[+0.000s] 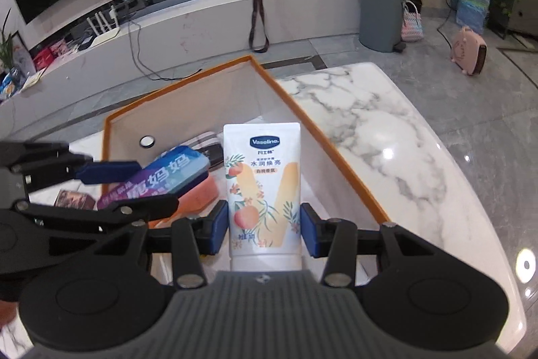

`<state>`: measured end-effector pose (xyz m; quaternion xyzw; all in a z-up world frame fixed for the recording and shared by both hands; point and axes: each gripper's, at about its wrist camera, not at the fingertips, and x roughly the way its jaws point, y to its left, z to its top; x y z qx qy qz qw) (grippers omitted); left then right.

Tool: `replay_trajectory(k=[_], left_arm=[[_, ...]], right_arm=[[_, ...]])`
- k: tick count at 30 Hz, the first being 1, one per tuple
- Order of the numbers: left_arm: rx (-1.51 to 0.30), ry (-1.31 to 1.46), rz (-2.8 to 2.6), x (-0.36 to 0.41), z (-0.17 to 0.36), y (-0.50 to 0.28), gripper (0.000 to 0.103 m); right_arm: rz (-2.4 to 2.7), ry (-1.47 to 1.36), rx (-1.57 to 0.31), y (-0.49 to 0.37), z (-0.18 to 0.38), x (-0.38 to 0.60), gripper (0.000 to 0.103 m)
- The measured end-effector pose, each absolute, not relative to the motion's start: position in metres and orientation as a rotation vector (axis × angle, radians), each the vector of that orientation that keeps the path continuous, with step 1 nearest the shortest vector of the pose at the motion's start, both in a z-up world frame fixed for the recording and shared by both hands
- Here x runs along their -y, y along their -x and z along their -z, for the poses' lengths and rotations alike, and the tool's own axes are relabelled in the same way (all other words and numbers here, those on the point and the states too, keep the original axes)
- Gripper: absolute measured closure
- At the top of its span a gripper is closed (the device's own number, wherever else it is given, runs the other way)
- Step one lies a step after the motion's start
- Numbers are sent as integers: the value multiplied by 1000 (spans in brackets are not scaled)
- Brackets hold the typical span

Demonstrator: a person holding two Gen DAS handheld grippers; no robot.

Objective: Organize rigid objects
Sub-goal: 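Lower and release the tin with the left gripper while the right releases the Vaseline tube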

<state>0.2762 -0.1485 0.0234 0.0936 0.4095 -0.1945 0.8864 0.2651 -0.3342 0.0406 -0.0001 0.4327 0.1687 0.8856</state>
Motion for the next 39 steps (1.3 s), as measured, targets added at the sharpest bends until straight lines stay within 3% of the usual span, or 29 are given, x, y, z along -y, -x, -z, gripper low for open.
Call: replay_trajectory(k=[39], left_arm=[[-1132,-215,339,166,34,-322,52]], right_arm=[[-300,194,-1030,-308,8,314,56]])
